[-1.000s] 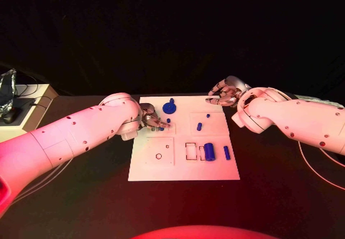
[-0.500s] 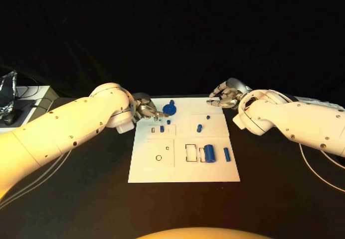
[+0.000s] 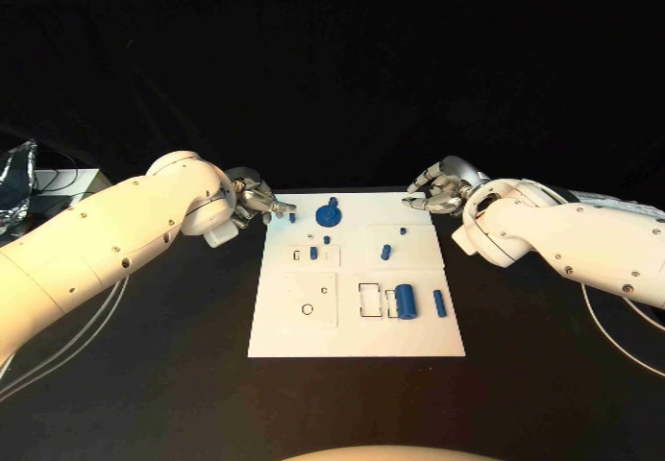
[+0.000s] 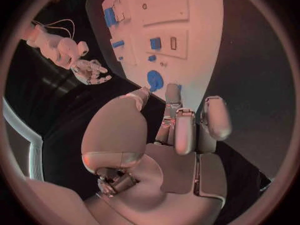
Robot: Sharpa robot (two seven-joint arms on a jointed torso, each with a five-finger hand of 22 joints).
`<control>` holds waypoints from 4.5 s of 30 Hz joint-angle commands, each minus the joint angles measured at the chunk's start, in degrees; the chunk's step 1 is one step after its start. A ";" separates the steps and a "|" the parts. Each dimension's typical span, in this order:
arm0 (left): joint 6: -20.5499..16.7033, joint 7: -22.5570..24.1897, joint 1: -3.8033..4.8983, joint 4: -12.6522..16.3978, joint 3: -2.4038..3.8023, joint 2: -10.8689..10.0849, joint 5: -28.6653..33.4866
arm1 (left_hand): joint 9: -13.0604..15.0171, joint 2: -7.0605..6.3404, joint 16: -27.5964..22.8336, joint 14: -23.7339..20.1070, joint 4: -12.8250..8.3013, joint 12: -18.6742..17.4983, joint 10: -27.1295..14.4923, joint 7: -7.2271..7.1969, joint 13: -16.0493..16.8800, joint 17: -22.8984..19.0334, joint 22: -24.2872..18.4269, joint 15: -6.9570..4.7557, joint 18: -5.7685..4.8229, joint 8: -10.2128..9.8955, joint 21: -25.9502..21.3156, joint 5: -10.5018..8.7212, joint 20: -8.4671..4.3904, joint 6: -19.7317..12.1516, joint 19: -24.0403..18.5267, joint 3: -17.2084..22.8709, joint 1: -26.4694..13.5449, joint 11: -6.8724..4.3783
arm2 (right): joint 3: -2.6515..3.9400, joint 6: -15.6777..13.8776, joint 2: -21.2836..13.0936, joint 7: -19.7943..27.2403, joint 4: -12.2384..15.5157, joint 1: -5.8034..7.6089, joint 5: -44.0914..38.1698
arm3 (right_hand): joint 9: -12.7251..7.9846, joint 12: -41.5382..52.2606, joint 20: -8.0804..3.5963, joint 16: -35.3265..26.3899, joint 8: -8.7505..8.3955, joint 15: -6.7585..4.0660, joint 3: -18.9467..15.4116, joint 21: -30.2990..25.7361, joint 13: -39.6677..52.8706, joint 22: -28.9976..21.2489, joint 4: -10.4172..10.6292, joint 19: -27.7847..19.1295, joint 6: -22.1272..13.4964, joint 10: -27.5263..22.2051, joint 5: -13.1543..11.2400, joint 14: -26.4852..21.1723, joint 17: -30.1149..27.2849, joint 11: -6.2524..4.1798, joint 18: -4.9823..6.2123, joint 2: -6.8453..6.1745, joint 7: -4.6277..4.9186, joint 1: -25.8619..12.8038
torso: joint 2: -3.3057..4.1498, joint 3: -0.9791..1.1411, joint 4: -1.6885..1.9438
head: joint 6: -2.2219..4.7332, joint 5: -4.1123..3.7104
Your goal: Assemble the parts on the task board
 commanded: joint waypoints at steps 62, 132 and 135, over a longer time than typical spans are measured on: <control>2.52 3.23 2.88 -20.00 -2.50 10.72 4.73 | -3.87 -0.78 1.35 3.95 -0.14 1.13 0.93 0.11 -1.45 8.33 2.67 0.33 0.57 -0.07 1.29 0.20 0.33 3.01 2.08 -1.35 1.74 -0.02 | 0.11 -0.93 0.38 0.96 0.80 0.45 -0.31 | 0.09 0.15 0.11 -0.35 0.14 -0.08 0.53 -0.39 8.33 11.09 0.00 3.50 -0.49 0.07 0.66 5.04 11.10 0.06 0.70 -0.45 -0.13 -0.29 | 2.30 -0.66 -0.57 | 1.84 0.76; -0.57 1.91 2.80 -2.54 -6.33 1.23 11.00 | 4.05 -2.06 3.63 5.32 -14.28 5.99 10.32 -3.86 0.92 12.37 8.65 -2.88 -0.65 12.44 4.32 10.38 -2.27 6.57 5.75 32.85 -2.72 -3.76 | 0.09 -0.21 -0.11 0.74 0.25 0.37 -0.24 | 0.14 0.22 0.09 -0.37 0.26 -0.09 0.92 -0.43 8.40 11.08 0.00 3.50 -0.51 0.16 0.85 5.03 11.05 0.05 0.71 -0.57 -0.13 -0.35 | 0.72 0.08 -0.19 | 0.61 1.52; -2.06 2.12 2.60 -0.21 -6.79 0.10 8.84 | 3.93 -1.97 3.66 5.34 -14.42 6.25 10.68 -3.98 1.36 12.44 8.86 -2.96 -0.70 12.46 4.44 10.49 -2.35 6.83 5.90 32.92 -3.00 -3.86 | 0.09 -0.21 -0.17 0.76 0.31 0.33 -0.24 | 0.16 0.22 0.09 -0.39 0.29 -0.09 1.02 -0.41 8.39 11.10 0.02 3.51 -0.52 0.16 0.91 5.02 11.01 0.05 0.70 -0.65 -0.14 -0.44 | 0.53 0.08 -0.15 | 0.42 1.56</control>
